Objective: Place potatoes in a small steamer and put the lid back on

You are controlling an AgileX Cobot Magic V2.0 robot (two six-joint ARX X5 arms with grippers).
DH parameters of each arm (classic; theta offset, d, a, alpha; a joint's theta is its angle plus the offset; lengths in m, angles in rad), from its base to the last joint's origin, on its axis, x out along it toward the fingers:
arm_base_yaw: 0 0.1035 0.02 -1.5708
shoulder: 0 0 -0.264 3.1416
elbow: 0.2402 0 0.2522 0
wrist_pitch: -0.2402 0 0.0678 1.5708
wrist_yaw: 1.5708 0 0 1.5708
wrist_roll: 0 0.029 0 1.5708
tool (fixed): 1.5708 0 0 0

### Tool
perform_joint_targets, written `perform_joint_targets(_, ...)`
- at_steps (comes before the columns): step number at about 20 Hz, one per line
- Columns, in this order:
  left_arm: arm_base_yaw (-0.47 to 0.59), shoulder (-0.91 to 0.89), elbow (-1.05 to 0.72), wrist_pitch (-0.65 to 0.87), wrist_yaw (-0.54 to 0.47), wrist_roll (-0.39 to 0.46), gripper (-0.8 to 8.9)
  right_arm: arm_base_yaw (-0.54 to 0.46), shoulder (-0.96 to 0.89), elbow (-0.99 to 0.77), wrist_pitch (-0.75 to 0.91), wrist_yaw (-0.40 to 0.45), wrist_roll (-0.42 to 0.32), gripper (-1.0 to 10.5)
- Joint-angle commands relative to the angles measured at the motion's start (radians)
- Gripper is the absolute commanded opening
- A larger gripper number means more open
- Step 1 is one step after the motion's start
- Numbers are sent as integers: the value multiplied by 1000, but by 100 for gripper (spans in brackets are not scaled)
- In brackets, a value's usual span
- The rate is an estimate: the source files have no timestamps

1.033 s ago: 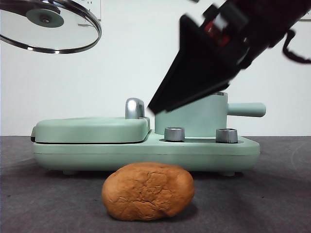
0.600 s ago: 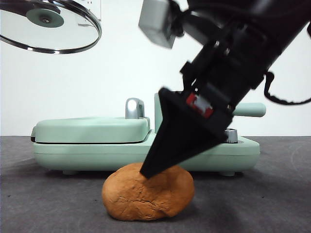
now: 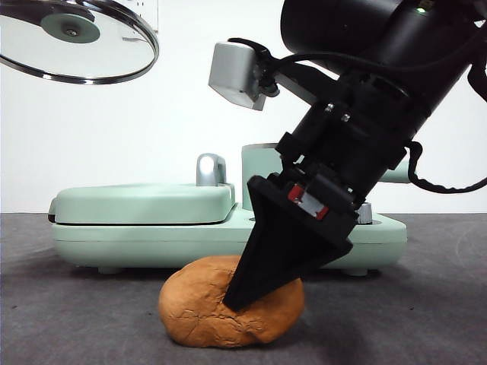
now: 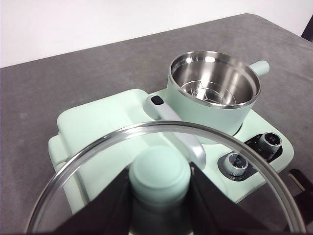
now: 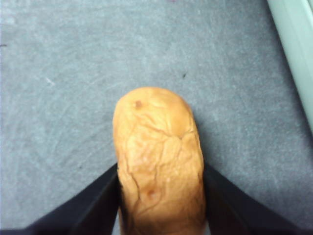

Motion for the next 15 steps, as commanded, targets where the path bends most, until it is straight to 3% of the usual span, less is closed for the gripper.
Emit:
perform_joint_targets(1,-1,-2,19,27,3,-3,13,11,6,18,-42,-13,60,165)
perform_joint_targets(6,-1,-2,19,28,3,-3,13,10,-148,19,-143,-26,169,165)
perform_joint_targets(8,-1,-2,19,28,3,1,13,0,-253,19,-178,-13,253,165)
perform_joint_targets(12,-1,-2,19,28,3,1,13,-53,-436,61,-285,109,506,165)
perform_joint_targets(15,-1,-2,19,28,3,1,13,-122,-456,175,-430,117,558,166)
